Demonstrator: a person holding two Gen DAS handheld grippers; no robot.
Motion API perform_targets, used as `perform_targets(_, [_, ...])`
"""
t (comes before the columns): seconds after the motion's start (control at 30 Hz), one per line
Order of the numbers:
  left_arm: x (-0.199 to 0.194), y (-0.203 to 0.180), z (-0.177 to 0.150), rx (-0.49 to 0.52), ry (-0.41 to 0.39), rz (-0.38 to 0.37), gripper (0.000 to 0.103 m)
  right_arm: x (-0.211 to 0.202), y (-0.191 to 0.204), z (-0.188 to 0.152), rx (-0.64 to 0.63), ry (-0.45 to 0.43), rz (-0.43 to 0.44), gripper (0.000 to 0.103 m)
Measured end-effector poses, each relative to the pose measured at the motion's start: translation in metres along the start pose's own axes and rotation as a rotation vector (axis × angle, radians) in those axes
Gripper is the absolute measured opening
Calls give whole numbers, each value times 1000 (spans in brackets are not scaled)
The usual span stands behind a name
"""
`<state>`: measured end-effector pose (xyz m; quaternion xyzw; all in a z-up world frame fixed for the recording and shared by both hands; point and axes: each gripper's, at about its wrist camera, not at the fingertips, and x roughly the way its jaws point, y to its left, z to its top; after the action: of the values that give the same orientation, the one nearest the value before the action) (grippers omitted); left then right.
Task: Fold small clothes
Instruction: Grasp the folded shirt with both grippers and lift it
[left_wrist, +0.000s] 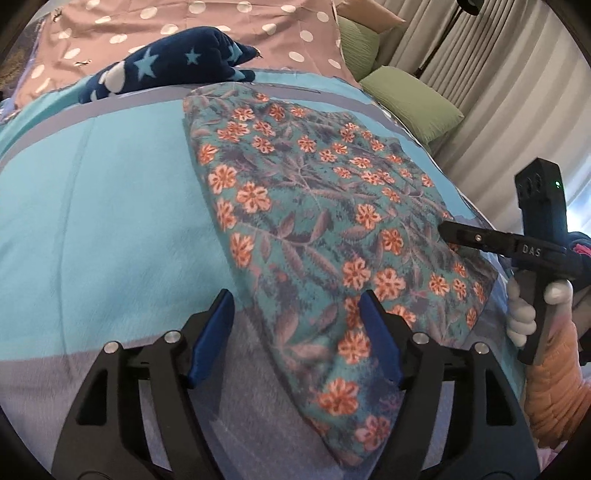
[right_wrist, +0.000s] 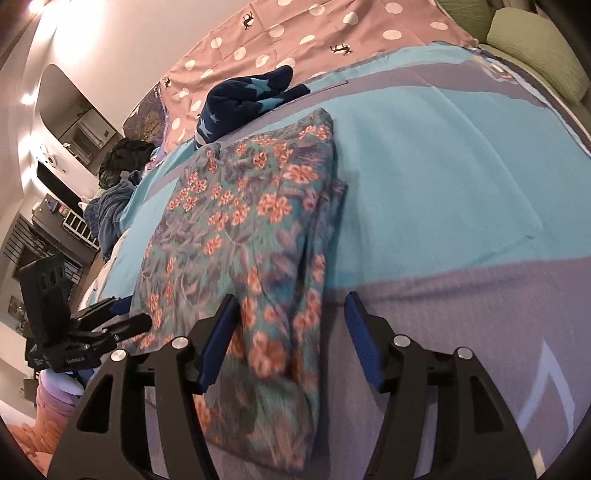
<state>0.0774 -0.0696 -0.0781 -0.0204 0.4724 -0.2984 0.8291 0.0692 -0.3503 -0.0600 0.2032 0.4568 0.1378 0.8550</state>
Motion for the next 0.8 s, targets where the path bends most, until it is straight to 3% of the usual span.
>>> perform_targets(0.57, [40,14,51,12,20,-126,76,38,-23,51,1,72,213,62])
perform_targets(0.67, [49,18,62,0,16,-141,76,47,-21,62,-26,86,212,61])
perform_targets(0.8, [59,14,75,33,7,-105,69,58,-12,72,-66,86,197,60])
